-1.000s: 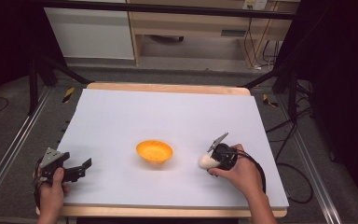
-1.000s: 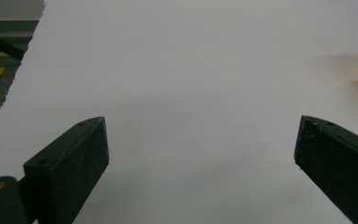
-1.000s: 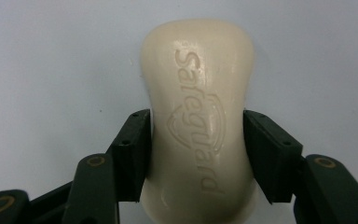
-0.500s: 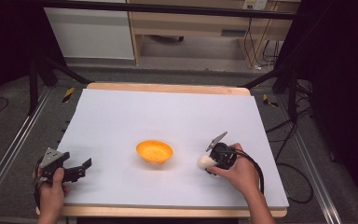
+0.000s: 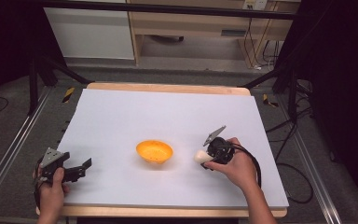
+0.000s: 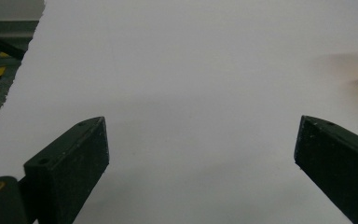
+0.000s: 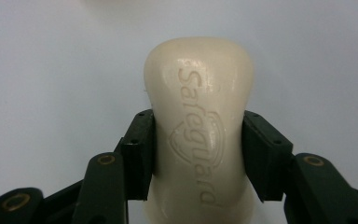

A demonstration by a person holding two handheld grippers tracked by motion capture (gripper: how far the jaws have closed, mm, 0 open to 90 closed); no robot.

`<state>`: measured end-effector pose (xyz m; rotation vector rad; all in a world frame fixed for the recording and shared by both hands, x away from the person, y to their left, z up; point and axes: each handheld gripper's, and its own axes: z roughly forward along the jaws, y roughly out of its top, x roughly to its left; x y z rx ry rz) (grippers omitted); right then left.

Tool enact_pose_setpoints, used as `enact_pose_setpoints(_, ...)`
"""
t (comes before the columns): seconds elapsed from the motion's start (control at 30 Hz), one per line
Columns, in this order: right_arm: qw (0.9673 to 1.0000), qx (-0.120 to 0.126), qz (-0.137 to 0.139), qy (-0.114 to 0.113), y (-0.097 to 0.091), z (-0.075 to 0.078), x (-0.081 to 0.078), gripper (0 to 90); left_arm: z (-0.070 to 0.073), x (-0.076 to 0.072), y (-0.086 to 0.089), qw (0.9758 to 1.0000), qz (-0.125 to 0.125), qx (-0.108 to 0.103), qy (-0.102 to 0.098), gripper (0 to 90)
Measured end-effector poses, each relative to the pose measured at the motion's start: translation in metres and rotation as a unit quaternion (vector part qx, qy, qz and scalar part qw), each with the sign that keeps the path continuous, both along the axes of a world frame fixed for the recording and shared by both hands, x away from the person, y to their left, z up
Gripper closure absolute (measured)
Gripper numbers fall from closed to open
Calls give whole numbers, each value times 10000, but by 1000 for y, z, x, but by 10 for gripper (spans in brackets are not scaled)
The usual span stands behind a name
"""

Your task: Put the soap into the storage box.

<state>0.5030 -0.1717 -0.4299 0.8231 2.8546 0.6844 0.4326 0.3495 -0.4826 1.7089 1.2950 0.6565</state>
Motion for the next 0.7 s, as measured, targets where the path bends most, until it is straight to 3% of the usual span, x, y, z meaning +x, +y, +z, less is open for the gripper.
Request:
enact_pose_setpoints(0.37,9998,19,185,-68,15,10,6,498,0,0,0,10000,6,-16,3,25)
enact_pose_setpoints(0.7,9985,41,521,-155,35,19,10,497,0,0,0,10000,13,-47,4,25)
